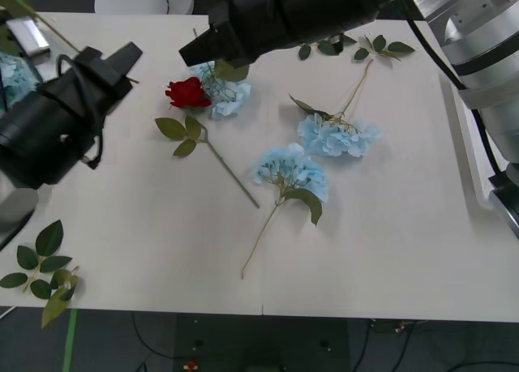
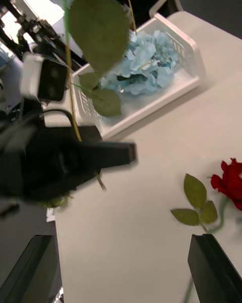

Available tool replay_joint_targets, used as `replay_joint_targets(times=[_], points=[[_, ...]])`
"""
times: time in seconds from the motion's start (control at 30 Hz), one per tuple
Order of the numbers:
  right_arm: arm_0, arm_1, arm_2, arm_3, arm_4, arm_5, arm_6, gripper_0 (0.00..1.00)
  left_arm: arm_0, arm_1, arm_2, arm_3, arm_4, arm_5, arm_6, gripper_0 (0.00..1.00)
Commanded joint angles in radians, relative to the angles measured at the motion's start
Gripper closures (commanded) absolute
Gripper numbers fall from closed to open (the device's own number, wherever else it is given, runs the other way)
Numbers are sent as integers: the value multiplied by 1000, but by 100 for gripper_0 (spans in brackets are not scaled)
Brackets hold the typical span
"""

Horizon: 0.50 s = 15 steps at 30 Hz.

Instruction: Place the red flowers into the right box and the blue flowers into the left box. If a person shows an open palm, hand one flower to the person first, then continue sorting.

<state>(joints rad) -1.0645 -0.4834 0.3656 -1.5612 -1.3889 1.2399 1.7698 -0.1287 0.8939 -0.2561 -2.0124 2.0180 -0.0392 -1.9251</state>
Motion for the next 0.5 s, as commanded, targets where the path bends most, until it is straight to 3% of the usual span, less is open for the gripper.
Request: replay_joint_targets(times=[0.03, 0.27, 0.5], points=[[-49, -98, -28, -17, 8, 39, 13, 23, 110, 166, 150, -2, 76, 38, -14, 100], [-49, -144, -37, 47, 51, 30, -168, 24, 187, 284, 301, 210, 148, 209, -12, 100], [-49, -149, -28, 64, 168, -30, -510, 24, 169, 390, 353, 497, 151, 369, -12, 100]])
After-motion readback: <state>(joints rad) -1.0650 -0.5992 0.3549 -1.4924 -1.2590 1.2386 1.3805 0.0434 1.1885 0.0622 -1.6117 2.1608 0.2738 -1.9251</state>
